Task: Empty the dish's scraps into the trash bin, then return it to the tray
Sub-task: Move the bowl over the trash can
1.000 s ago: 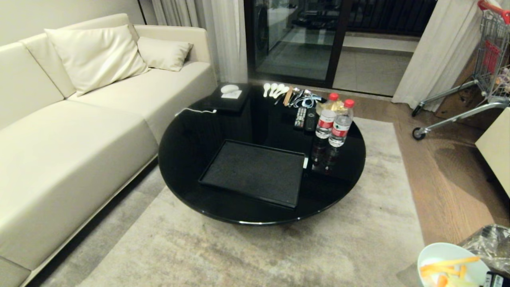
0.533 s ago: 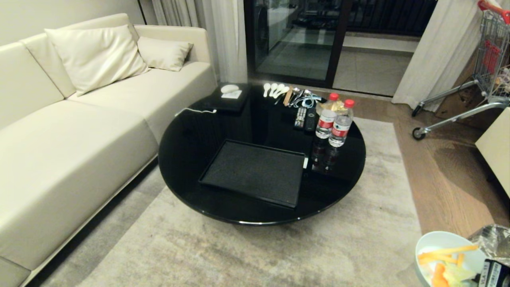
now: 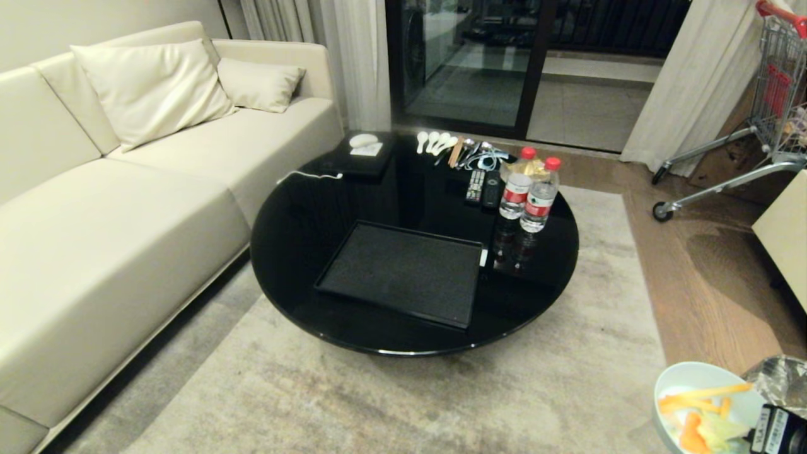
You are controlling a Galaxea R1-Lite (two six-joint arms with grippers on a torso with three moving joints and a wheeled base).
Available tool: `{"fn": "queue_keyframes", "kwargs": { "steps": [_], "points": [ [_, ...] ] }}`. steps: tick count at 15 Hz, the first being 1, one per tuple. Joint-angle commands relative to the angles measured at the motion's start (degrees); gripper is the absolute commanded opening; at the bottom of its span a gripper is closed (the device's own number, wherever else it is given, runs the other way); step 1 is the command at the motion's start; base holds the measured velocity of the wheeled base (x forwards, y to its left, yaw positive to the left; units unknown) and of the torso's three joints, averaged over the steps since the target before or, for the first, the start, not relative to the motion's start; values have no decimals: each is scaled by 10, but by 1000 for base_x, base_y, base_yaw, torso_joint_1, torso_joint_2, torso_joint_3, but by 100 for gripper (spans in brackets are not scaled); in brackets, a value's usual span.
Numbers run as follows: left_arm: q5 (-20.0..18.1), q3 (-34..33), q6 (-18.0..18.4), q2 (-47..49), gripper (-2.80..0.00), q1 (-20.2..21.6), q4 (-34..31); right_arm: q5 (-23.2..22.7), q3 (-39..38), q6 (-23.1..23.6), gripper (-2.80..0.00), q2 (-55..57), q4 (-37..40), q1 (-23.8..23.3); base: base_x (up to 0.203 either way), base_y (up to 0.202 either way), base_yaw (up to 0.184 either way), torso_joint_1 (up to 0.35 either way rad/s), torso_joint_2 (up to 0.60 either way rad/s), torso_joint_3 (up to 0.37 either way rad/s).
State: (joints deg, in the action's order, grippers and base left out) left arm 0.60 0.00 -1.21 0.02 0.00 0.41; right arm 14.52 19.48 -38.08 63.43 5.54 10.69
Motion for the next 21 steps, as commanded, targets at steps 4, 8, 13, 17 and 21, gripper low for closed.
{"fn": "queue_keyframes", "kwargs": {
  "steps": [4, 8, 13, 17, 21],
  "points": [
    [0, 0, 0, 0, -280, 0, 0, 2, -1, -14, -280, 2, 3, 0, 0, 0, 0, 0, 0, 0],
    [0, 0, 0, 0, -280, 0, 0, 3, -2, -20, -280, 2, 4, 1, 1, 5, -91, 2, 2, 1],
    [0, 0, 0, 0, -280, 0, 0, 7, -7, -21, -280, 1, 4, 2, 0, 10, -167, 2, 3, 1],
    [0, 0, 0, 0, -280, 0, 0, 7, -5, -21, -280, 1, 3, 2, -1, 11, -168, 0, 2, -3],
    [0, 0, 0, 0, -280, 0, 0, 11, -5, -33, -280, -1, 4, 2, -1, 10, -165, 1, 4, 1]
  ]
}}
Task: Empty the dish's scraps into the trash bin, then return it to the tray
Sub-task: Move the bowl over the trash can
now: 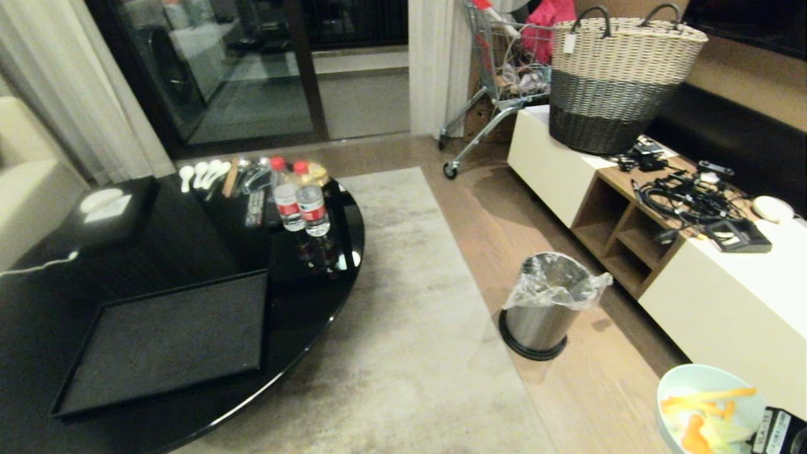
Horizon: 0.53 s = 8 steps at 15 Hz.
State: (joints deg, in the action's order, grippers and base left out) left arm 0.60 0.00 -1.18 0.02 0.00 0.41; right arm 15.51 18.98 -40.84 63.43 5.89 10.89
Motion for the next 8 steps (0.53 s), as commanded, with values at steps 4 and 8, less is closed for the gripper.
{"fn": "queue_keyframes", "kwargs": {
  "steps": [4, 8],
  "points": [
    [0, 0, 0, 0, -280, 0, 0, 4, -1, -14, -280, -2, 4, 0, -1, 10, -164, 2, 1, 1],
    [0, 0, 0, 0, -280, 0, 0, 4, -1, -14, -280, -2, 4, -1, 0, 11, -167, 1, 4, 3]
  ]
}}
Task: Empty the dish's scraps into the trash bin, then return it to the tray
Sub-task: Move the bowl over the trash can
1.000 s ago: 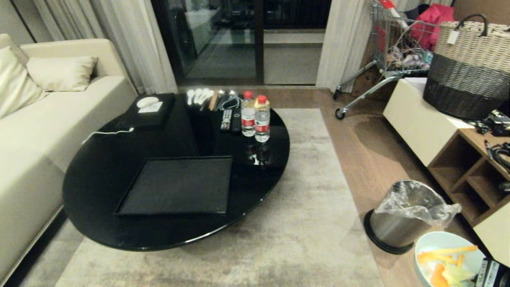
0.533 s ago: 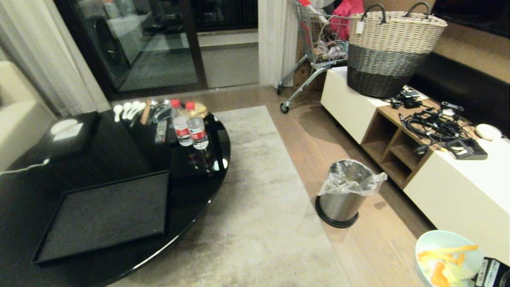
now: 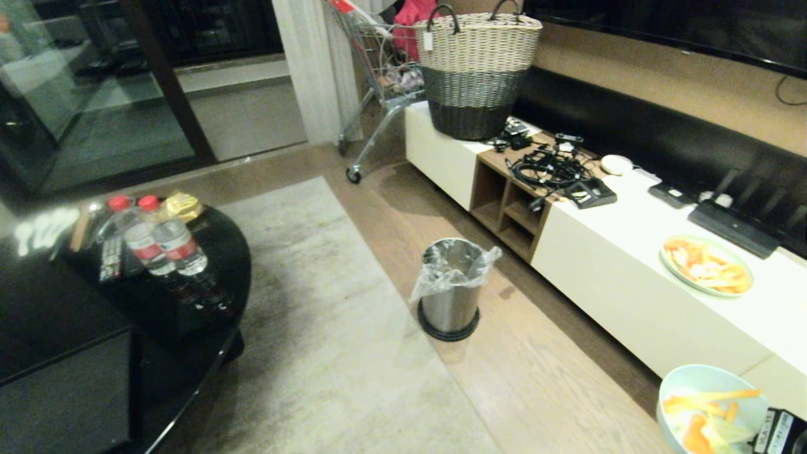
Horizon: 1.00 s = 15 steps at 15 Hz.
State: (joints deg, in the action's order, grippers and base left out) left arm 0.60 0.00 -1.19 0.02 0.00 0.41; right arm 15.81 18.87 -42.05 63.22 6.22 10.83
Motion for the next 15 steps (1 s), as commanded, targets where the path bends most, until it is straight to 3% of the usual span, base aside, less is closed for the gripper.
{"fn": "queue_keyframes", "kwargs": {
  "steps": [1, 5, 15],
  "points": [
    [0, 0, 0, 0, -280, 0, 0, 1, 0, -2, -280, 1, 0, 0, 0, 9, -163, 11, 2, 4],
    [0, 0, 0, 0, -280, 0, 0, 2, -1, -2, -280, 1, -1, -2, 0, 9, -137, 3, 1, 2],
    [0, 0, 0, 0, -280, 0, 0, -2, 2, 2, -280, 10, -9, 5, 0, 0, 0, 0, 0, 0]
  ]
}}
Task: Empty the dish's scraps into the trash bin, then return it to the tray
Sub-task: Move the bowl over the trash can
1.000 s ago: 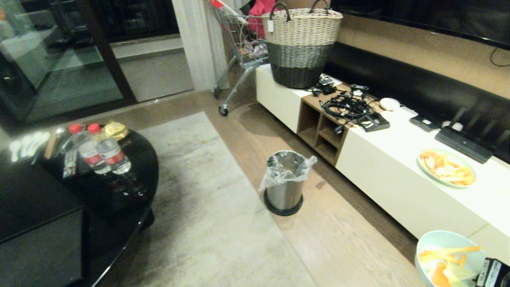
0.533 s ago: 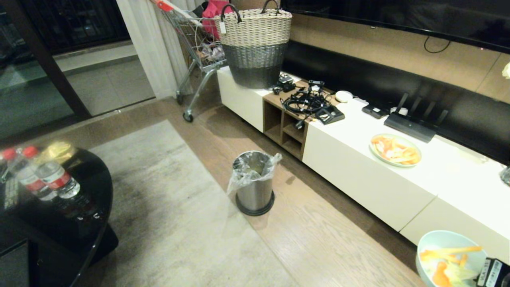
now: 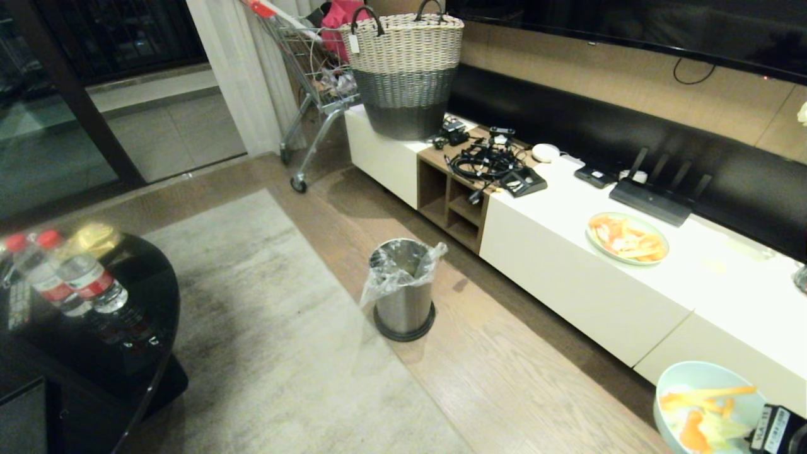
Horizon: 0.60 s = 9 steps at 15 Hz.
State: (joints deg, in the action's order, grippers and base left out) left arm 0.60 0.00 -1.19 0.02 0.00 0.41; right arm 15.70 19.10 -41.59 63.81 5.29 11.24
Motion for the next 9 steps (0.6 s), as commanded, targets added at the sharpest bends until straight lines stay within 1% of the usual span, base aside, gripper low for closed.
{"fn": "queue_keyframes", "kwargs": {
  "steps": [1, 9],
  "points": [
    [0, 0, 0, 0, -280, 0, 0, 1, 0, -4, -280, 7, 1, 1, 0, 0, 0, 0, 0, 0],
    [0, 0, 0, 0, -280, 0, 0, 3, 4, -2, -280, 5, 1, 3, 0, 0, 0, 0, 0, 0]
  ]
}}
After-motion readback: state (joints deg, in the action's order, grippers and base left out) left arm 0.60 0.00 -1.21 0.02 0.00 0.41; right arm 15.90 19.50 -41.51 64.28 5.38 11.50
